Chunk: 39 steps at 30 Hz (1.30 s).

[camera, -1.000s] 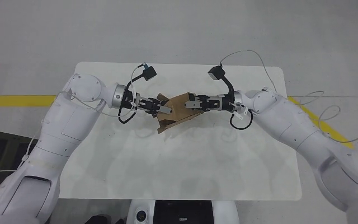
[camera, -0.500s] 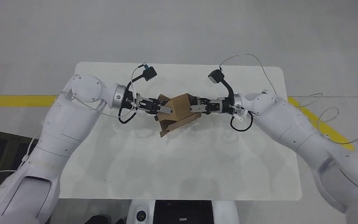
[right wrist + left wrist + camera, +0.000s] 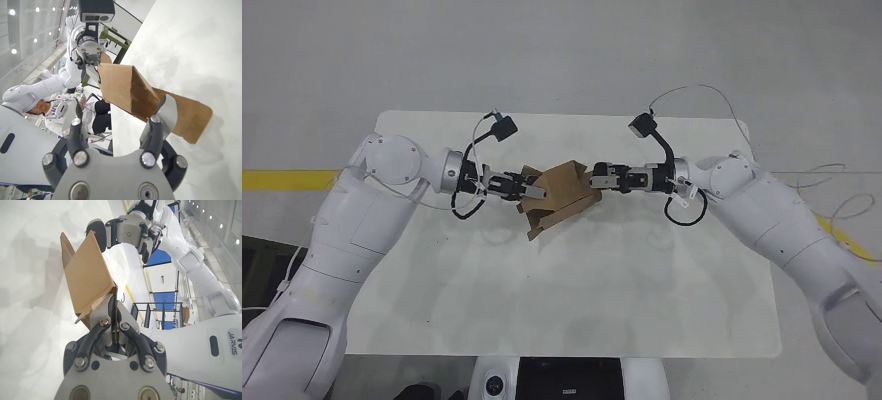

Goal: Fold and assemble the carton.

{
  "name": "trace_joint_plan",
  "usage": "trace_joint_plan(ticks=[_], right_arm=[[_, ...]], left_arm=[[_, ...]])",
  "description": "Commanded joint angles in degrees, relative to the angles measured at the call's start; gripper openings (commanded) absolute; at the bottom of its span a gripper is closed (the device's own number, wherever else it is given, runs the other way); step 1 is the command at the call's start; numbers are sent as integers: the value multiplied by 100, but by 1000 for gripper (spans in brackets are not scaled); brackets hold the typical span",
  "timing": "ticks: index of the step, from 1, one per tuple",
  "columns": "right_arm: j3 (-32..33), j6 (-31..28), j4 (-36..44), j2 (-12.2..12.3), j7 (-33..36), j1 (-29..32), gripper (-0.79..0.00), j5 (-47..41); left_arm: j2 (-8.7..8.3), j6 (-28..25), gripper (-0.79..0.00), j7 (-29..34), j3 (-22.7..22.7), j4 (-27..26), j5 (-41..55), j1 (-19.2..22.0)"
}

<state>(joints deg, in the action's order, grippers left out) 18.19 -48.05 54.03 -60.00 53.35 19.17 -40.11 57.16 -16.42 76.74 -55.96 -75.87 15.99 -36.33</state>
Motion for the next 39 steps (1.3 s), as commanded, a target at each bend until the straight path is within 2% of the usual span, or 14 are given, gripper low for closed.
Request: trace_joint_plan(ticks=[1, 2, 4, 8, 10, 18, 28, 39], right_arm=[[157, -107, 112, 62, 59, 70, -132, -34], [210, -137, 177, 85, 115, 106, -175, -27], [289, -110, 369, 110, 178, 179, -209, -20], [383, -54, 628, 99, 234, 314, -234, 16], [422, -51, 650, 69, 237, 359, -308, 39], [557, -18, 403, -89, 270, 381, -391, 268], [652, 157, 209, -259, 445, 356, -403, 451], [665, 295, 270, -463, 584, 479, -400, 25]], left_arm=[[-2, -4, -785, 4, -9, 11, -3, 6], [-2, -5, -785, 8, -12, 14, 4, 8], [0, -11, -785, 15, -16, 16, 48, 7], [7, -25, -785, 58, -1, -22, 126, 11], [11, -24, -785, 68, 5, -35, 149, 11], [11, -31, -785, 174, 20, -111, 231, -16], [3, -20, -785, 229, -6, -218, 319, -58], [-4, -1, -785, 222, -28, -203, 300, -64]])
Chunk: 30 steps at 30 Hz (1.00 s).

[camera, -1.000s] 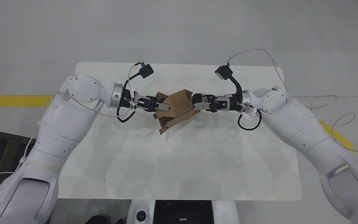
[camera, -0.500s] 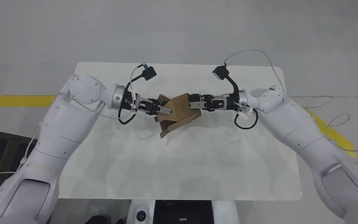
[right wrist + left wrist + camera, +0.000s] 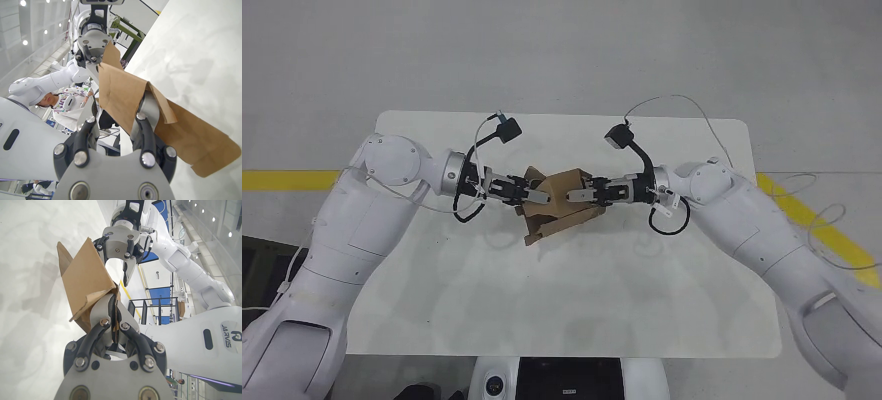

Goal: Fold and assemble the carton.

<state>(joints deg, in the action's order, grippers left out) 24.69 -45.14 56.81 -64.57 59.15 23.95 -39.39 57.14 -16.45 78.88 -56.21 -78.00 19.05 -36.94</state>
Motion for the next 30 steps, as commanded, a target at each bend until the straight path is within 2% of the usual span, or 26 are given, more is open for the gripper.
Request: trace_joint_plan(ticks=[1, 11, 14, 18, 25, 27, 29, 30], right_arm=[[38, 33, -29, -13, 33, -7, -406, -91], [135, 270, -5, 32, 271, -33, -542, -71], [156, 290, 10, 44, 291, -28, -671, -54], [169, 325, 57, 54, 326, -24, -785, -51], [190, 367, 97, 59, 368, -16, -785, -74], [199, 368, 93, 60, 368, -8, -785, -86], [212, 357, 73, 59, 358, -2, -785, -88], [222, 343, 62, 56, 344, 7, -785, -89]], left_arm=[[-5, 1, -785, 11, -10, 12, -11, -7], [-21, 26, -785, 38, -42, -11, 5, -55], [-24, 41, -785, 48, -46, -18, -4, -60], [-27, 44, -785, 48, -50, -24, -6, -65], [-31, 65, -785, 43, -58, -27, 6, -75], [-31, 71, -570, 44, -64, -32, 21, -73], [-31, 72, -15, 38, -69, -37, 49, -75], [-29, 78, 0, 33, -76, -43, 96, -78]])
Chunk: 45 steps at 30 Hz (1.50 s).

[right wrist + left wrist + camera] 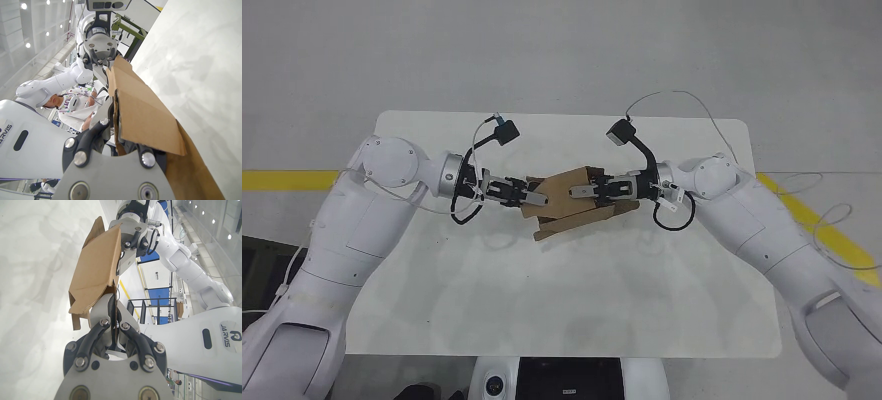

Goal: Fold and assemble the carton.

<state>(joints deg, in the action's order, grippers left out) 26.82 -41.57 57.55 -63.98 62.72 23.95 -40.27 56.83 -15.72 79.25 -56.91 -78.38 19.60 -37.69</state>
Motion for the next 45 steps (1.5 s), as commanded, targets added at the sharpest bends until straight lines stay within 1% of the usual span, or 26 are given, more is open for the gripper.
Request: trace_joint_plan(ticks=[1, 14, 24, 32, 45], right_arm=[[18, -20, -34, -4, -20, 13, -785, 2], [217, -205, -113, -57, -213, 216, -785, 189], [428, -112, -126, -173, -1095, 409, -785, 853], [601, 1, 136, -219, -1372, 577, -785, 1118], [944, 278, 824, -189, -1353, 997, -785, 1332]], left_arm=[[3, 19, 0, -11, -12, -3, 90, -6], [36, 255, 0, -37, -105, 4, 869, -58], [30, 448, 0, 122, -245, -162, 1276, -80], [75, 491, 0, -40, -144, -198, 1285, -84], [142, 404, 0, -290, 30, -125, 865, 28]])
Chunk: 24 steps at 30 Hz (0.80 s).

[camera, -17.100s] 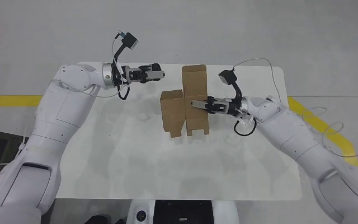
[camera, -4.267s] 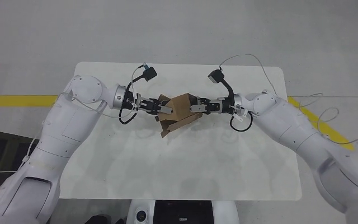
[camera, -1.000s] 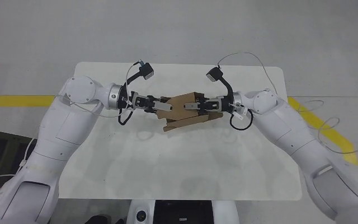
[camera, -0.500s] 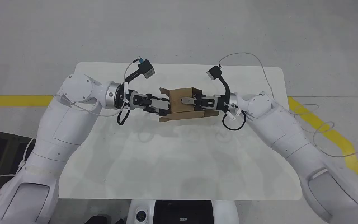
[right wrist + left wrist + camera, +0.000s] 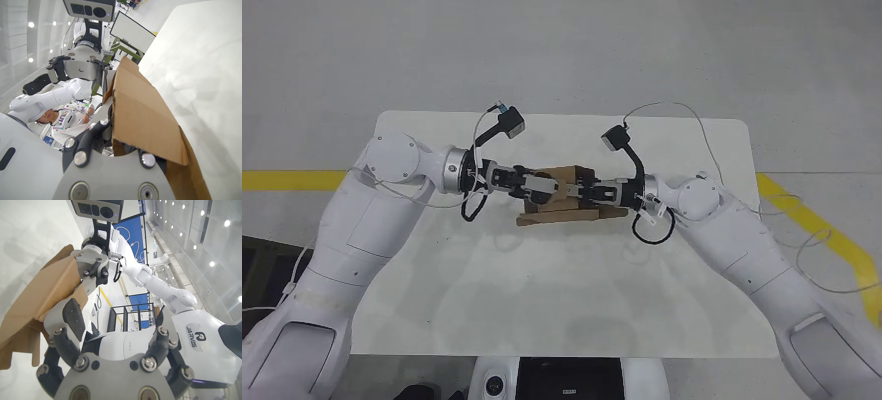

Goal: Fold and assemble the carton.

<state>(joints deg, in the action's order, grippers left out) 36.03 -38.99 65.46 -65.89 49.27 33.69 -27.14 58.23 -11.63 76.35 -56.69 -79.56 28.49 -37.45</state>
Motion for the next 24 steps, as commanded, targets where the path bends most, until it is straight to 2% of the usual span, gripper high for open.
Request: trace_joint_plan(ticks=[1, 14, 24], right_arm=[[49, 40, 69, 3, -5, 47, -785, 43], [689, 185, 45, 141, 109, 334, -785, 186], [885, 371, 638, 213, 621, 773, -785, 51]], left_arm=[[5, -10, 0, -3, 12, -9, -42, 7], [-50, 31, 0, -112, -285, 94, -87, -74], [-50, 96, 0, -213, -282, 100, -215, -149]])
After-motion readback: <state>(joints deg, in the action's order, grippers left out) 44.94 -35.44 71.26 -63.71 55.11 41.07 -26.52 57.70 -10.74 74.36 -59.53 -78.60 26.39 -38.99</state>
